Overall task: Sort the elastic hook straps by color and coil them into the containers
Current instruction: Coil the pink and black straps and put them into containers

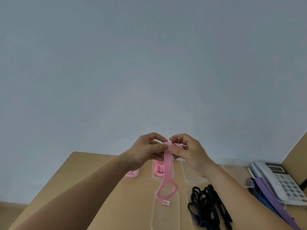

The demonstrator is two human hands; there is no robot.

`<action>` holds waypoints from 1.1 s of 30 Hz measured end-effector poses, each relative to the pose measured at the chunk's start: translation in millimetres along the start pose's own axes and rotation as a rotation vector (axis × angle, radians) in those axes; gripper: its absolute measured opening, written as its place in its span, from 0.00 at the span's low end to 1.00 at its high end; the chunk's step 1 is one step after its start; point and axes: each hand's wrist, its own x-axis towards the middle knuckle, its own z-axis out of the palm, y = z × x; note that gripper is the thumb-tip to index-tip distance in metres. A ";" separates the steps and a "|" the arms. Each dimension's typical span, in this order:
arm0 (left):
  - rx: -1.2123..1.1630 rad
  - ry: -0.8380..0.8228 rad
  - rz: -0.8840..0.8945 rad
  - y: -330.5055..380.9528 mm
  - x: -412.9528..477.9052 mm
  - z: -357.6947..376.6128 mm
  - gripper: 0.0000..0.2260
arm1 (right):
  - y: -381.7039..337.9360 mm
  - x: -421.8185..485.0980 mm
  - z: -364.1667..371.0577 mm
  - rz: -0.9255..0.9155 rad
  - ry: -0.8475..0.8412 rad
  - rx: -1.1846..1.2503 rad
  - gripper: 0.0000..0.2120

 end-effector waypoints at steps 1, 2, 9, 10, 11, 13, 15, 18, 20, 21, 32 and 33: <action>0.010 0.022 0.019 -0.8 -0.1 -0.8 0.10 | -1.4 0.1 0.5 0.025 -0.003 0.038 0.17; 0.028 0.043 0.038 -1.6 0.1 -1.0 0.09 | -2.5 0.4 1.4 0.052 -0.010 0.064 0.17; 0.172 0.063 0.108 -4.7 -2.7 2.7 0.10 | -0.2 2.1 4.4 0.138 -0.043 0.012 0.13; 0.186 0.059 0.105 -5.2 -2.8 2.2 0.11 | 0.3 2.0 4.1 0.139 -0.052 -0.008 0.12; 0.192 0.052 0.090 -6.1 -2.5 1.7 0.13 | 0.9 1.8 3.7 0.133 -0.053 -0.038 0.11; 0.180 0.030 0.028 -7.1 -2.1 0.8 0.18 | 2.1 2.3 3.4 0.098 -0.037 -0.088 0.09; 0.151 -0.007 -0.022 -6.3 -2.1 1.1 0.18 | 2.3 2.8 3.6 0.059 -0.007 -0.100 0.09; 0.156 -0.061 -0.055 -5.0 -2.6 2.2 0.16 | 1.5 3.3 3.7 0.030 0.004 -0.115 0.09; 0.124 -0.075 -0.072 -3.2 -3.0 1.5 0.16 | 1.3 1.9 3.4 0.016 -0.011 -0.110 0.10; 0.090 -0.083 -0.085 -2.0 -2.7 1.1 0.15 | 1.2 0.9 2.9 0.009 -0.018 -0.100 0.11; 0.000 0.002 -0.006 -3.5 -1.3 4.5 0.18 | 0.1 -4.3 -1.7 0.024 -0.050 0.024 0.21; 0.020 0.017 0.018 -4.5 -1.2 5.3 0.17 | -1.1 -4.3 -2.1 0.058 -0.051 0.062 0.26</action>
